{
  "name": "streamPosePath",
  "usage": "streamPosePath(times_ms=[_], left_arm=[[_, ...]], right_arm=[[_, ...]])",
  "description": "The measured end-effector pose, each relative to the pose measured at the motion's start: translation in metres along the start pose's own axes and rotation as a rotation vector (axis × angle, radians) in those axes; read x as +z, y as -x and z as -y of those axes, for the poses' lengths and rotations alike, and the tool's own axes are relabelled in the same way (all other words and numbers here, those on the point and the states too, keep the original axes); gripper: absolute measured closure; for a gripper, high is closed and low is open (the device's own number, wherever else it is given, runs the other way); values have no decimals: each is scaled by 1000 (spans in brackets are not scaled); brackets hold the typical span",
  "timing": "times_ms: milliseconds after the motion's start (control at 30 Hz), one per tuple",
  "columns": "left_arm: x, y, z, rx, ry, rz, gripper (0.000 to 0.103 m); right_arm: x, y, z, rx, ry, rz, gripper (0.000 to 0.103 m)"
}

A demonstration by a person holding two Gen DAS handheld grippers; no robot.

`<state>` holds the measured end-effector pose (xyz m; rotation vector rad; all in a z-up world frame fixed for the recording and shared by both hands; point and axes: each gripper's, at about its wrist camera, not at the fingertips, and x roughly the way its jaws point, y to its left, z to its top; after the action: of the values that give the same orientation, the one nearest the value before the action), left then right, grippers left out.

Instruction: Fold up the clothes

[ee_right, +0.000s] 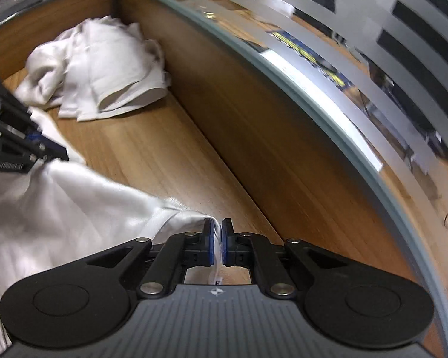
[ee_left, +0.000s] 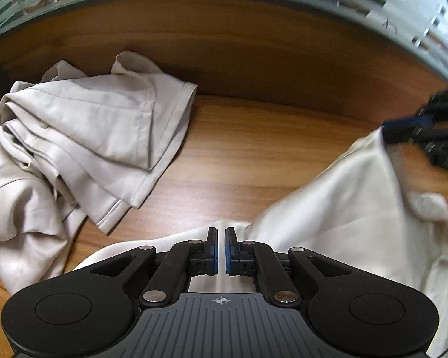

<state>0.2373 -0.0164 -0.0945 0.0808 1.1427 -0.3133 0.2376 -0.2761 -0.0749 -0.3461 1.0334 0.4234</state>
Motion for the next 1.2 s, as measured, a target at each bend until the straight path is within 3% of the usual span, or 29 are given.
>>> streamPosePath(times_ms=[133,367,567,700,767,800,833,867,1000,1200], left_arm=[[10,13,14,-34,-24,17,96],[24,10,55,-146,-51,3,76],[26,-13,88,-194,-55,-54,59],[25,-35,93,-204,-12,-109,58],[23,-45,93,-204,11,-134,62],[22,-49,92,-206,22,-144,70],[21,-51,90,-216,33,-148,91],[20,-53,89,-229,45,-149,99],[19,-49,76,-339,120,-122,99],[17,-55,45,-496,317,-109,99]], right_arm=[[-4,3,5,15,-54,-30,81],[-28,26,13,25,-162,-54,73],[-64,39,7,30,-240,-76,72],[-85,42,-1,46,-295,-82,72],[-94,44,-5,57,-328,-78,71],[-97,44,-8,64,-341,-76,70],[-100,44,-10,71,-354,-75,69],[-102,44,-12,79,-365,-72,69],[-107,41,-17,124,-410,-56,69],[-108,31,-13,198,-507,-7,69]])
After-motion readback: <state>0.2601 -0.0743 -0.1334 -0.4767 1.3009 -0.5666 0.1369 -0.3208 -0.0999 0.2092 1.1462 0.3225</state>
